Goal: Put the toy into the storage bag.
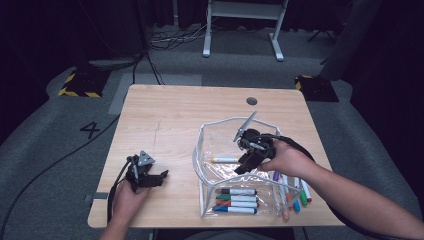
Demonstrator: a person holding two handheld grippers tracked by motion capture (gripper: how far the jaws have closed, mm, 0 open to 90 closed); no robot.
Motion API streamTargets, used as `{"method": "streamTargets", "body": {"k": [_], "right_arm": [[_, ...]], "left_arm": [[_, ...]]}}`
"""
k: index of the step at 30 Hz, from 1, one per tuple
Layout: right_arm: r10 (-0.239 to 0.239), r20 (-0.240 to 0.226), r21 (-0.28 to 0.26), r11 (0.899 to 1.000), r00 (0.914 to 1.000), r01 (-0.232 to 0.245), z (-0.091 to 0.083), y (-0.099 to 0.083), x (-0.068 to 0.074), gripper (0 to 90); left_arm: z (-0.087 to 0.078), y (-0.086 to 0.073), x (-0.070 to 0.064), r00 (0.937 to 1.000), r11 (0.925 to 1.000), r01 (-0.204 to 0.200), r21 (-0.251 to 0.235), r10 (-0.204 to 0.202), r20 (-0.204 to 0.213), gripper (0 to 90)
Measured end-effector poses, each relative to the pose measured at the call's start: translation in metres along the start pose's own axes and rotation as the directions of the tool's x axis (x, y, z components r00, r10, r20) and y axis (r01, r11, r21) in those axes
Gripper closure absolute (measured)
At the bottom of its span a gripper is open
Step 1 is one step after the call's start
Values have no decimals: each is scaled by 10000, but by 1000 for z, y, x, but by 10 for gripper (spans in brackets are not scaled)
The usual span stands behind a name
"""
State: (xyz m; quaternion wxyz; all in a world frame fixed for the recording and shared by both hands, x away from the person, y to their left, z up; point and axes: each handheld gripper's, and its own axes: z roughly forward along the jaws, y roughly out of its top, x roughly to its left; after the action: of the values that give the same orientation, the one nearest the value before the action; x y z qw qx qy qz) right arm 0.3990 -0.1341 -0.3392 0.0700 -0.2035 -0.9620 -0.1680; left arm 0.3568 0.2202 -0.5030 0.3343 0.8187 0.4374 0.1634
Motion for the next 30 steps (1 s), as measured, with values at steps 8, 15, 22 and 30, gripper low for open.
{"method": "streamTargets", "body": {"k": [8,15,22,30], "right_arm": [[-28,313,-2096,9777,9995,93,-52,-27,9,538],[533,815,-3415,9396,9952,-223,-94,-68,7,538],[1436,1170,-4271,9006,9827,-808,-119,-106,-6,536],[2577,1570,-4910,8580,9534,-1510,-130,-149,-25,522]], "left_arm": [[0,0,0,10000,10000,5,-2,-5,0,223],[0,0,0,10000,10000,11,-4,-11,0,223],[0,0,0,10000,10000,7,-7,-7,-2,223],[0,0,0,10000,10000,7,-1,-7,0,223]]}}
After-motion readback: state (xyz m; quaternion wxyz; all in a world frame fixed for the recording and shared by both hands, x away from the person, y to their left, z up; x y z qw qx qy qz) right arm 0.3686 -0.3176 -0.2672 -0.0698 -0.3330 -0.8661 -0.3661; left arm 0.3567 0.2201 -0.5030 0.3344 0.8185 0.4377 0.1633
